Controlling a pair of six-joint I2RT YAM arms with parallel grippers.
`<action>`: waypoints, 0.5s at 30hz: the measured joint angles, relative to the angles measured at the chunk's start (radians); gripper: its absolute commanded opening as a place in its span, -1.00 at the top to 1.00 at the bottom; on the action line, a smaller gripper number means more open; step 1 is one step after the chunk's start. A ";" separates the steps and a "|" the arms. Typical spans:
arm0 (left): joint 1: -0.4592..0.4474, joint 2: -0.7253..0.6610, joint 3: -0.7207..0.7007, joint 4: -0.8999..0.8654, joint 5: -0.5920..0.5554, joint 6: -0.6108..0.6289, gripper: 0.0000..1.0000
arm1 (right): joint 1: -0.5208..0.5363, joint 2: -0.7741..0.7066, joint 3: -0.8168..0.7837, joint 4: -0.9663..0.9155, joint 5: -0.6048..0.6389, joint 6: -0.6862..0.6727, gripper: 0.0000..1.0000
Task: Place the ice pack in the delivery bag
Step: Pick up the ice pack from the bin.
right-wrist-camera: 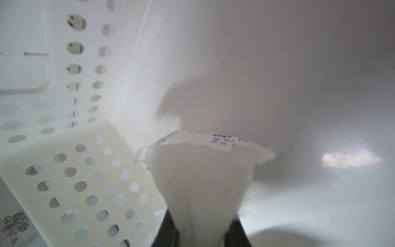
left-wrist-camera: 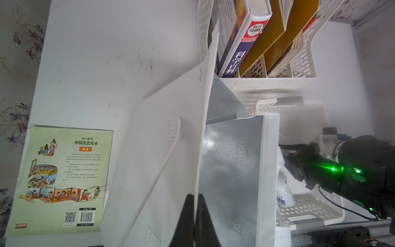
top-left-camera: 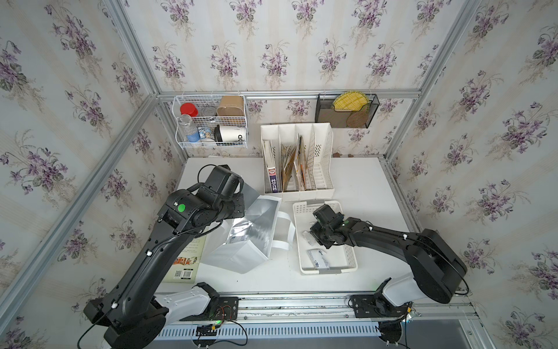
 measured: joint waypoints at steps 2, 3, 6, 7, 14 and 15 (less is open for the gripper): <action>0.000 0.000 0.000 0.000 -0.002 0.000 1.00 | -0.026 -0.090 -0.023 -0.021 0.014 -0.035 1.00; 0.000 -0.001 0.000 0.000 -0.002 0.000 1.00 | -0.035 -0.135 -0.035 -0.026 0.019 -0.053 1.00; 0.000 -0.003 0.000 0.000 -0.003 0.000 1.00 | -0.042 -0.271 -0.064 -0.027 0.039 -0.111 1.00; 0.000 -0.003 0.000 0.000 -0.002 0.000 1.00 | -0.043 -0.321 -0.070 -0.028 0.041 -0.134 1.00; 0.000 -0.010 -0.001 0.001 0.002 0.000 1.00 | -0.032 -0.629 -0.097 0.141 0.011 -0.350 1.00; 0.000 -0.011 -0.002 0.002 0.003 0.000 1.00 | -0.016 -0.655 -0.091 0.174 -0.003 -0.382 1.00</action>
